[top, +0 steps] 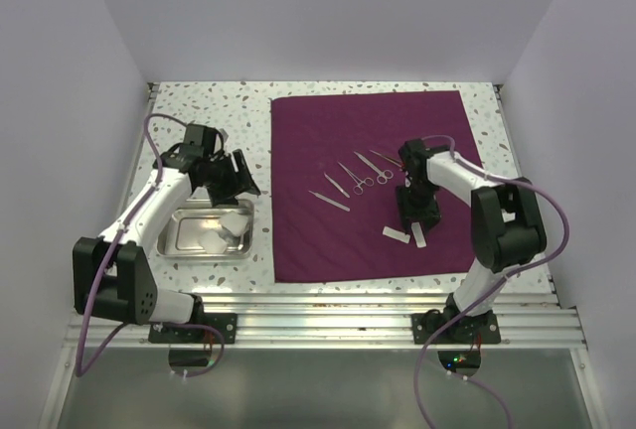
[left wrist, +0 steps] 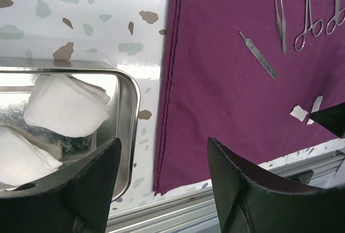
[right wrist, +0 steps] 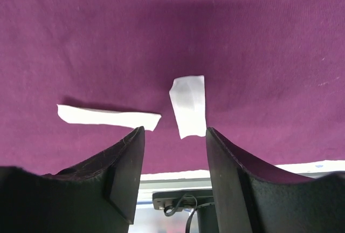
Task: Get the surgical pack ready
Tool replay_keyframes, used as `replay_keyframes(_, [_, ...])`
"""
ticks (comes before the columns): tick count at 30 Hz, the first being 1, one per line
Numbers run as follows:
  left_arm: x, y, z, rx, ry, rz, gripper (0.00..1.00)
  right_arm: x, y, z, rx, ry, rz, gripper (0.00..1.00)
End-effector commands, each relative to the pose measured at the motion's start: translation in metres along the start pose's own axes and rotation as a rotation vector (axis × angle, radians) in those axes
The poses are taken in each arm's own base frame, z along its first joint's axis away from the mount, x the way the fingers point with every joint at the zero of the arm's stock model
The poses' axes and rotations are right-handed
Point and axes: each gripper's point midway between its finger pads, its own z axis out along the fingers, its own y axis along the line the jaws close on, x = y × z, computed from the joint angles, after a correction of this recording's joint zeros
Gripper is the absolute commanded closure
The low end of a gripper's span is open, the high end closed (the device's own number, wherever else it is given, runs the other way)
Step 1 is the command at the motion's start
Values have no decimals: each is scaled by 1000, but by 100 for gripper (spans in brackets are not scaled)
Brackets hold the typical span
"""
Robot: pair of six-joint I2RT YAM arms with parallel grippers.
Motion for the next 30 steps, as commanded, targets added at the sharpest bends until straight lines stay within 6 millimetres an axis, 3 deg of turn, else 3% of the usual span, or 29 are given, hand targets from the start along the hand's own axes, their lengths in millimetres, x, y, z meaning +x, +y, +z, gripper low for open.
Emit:
replay_keyframes(1, [-13, -17, -5, 56, -28, 47, 31, -17, -3, -4, 27, -47, 19, 48])
replay_keyframes(17, [-15, -26, -3, 93, 2, 69, 32, -28, -9, 9, -10, -9, 50, 55])
replay_keyframes(22, [-14, -26, -2, 98, 11, 75, 32, -24, -8, 9, -19, -11, 50, 59])
replay_keyframes(30, [-12, -29, 1, 116, 26, 74, 31, -11, -8, 18, -16, 24, 67, 56])
